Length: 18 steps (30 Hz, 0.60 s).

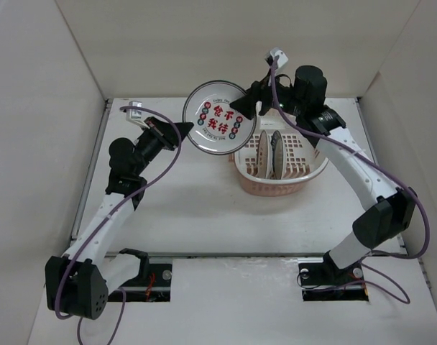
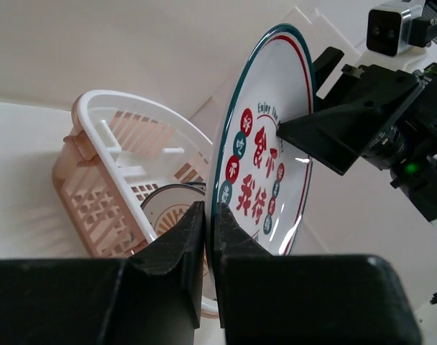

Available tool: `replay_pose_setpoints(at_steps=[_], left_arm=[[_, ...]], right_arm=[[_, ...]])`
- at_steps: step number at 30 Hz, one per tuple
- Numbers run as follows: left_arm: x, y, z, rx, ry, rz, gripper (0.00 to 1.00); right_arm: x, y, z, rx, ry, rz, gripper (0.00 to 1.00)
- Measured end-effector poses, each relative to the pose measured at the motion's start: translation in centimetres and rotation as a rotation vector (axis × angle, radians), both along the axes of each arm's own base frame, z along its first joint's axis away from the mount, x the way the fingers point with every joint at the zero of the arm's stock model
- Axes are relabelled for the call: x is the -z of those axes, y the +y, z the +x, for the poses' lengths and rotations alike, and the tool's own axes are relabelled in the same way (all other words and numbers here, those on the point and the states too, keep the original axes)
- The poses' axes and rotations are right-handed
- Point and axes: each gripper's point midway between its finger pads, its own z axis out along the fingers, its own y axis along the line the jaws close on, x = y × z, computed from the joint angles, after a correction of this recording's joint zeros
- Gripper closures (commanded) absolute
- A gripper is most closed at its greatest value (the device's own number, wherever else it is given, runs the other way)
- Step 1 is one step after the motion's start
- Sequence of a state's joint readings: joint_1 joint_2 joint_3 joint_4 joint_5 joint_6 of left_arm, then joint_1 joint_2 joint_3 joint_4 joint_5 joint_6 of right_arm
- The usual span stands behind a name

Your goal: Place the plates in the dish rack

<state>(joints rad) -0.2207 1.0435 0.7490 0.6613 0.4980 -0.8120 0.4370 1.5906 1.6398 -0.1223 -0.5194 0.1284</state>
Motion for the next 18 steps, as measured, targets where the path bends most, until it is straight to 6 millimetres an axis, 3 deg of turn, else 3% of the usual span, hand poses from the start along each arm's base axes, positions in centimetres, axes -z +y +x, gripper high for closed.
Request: replay_pose_setpoints(at_steps=[1,3,5,6,7,9,10,12,15,18], left_arm=[[-0.1,0.0,-0.1,0.005,-0.008,-0.003,1.0],[-0.2,-0.1,-0.2,0.014,-0.014,-0.011,1.0],[0.1,-0.1,0.1,0.009,-0.009,-0.008,1.0],[0.6,0.1,0.3,0.003,0.001,-0.005,1.0],[0.9,0.1,0.5,0.0,0.006,-0.001,0.93],[1.2,0.1,0.8,-0.003,0.02,-0.002,0.47],[1.2,0.0,0.8,-0.004,0.023,-0.007,0.0],[0.9,0.2,0.9,-0.018,0.028,-0.024,0.0],[1.3,0.5,1.3,-0.05,0.053,-0.025,0.0],[1.9,0.0,1.2,-0.065,0.09,-0.02,0.0]], right_arm=[[0.0,0.0,-0.1,-0.013,0.004,0.003,0.33],[-0.1,0.0,-0.6,-0.056,0.011,0.012,0.76],[-0.1,0.2,-1.1,-0.088,0.032,0.028,0.98],[-0.2,0.3,-1.6,-0.113,0.054,0.044,1.0],[-0.3,0.2,-1.5,-0.11,0.06,0.05,1.0],[0.1,0.1,-1.6,-0.116,0.084,0.055,1.0],[0.5,0.0,-1.6,-0.115,0.092,0.05,1.0],[1.5,-0.4,-1.6,-0.081,0.128,0.036,1.0],[2.7,-2.5,-1.3,0.112,0.175,-0.011,1.0],[1.1,-6.7,-2.5,0.389,0.135,-0.058,1.0]])
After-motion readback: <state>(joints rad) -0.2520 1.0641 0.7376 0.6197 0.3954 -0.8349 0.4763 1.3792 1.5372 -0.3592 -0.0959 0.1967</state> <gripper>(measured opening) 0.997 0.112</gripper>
